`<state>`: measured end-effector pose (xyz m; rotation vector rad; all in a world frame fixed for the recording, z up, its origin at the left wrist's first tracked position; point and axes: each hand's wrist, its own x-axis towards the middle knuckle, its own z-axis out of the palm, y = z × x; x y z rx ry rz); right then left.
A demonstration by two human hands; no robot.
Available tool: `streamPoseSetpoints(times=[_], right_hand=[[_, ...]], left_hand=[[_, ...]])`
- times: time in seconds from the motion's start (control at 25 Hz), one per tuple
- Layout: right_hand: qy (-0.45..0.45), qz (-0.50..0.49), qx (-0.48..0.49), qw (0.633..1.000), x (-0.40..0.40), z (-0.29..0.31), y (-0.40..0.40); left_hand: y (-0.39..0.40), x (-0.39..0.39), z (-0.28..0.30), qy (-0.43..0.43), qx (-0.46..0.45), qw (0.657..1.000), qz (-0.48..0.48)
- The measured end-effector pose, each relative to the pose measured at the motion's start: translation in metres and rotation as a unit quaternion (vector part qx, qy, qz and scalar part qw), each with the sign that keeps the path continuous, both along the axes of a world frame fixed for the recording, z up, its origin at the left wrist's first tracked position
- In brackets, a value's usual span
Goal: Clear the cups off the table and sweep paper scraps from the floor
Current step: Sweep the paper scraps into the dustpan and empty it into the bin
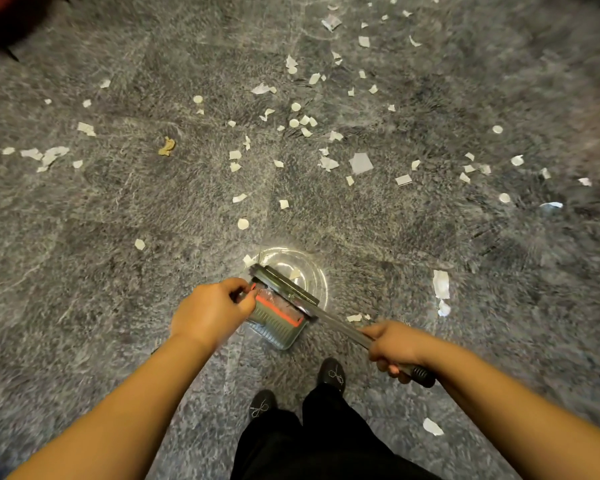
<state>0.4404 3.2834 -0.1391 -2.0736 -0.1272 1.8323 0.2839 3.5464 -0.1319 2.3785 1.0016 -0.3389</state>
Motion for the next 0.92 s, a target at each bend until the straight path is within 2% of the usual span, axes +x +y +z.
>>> streamPoseSetpoints(times=[0.2, 0.4, 0.52, 0.76, 0.92], right_hand=[[-0.012, -0.11, 0.011, 0.994, -0.005, 0.013, -0.016], [-0.07, -0.117, 0.011, 0.991, 0.011, -0.007, -0.014], [-0.075, -0.121, 0.004, 0.99, 0.021, -0.034, -0.002], [-0.02, -0.134, -0.018, 0.991, 0.016, -0.081, 0.017], [0.053, -0.147, -0.021, 0.988, 0.004, -0.082, 0.02]], left_hand=[[0.006, -0.024, 0.007, -0.002, 0.011, 1.0, 0.006], [0.009, -0.023, 0.009, 0.005, 0.019, 1.0, -0.001], [0.002, -0.017, 0.004, -0.004, 0.021, 1.0, -0.006], [0.006, -0.025, -0.002, -0.001, 0.026, 1.0, 0.002], [0.005, -0.02, -0.002, 0.004, 0.02, 1.0, 0.002]])
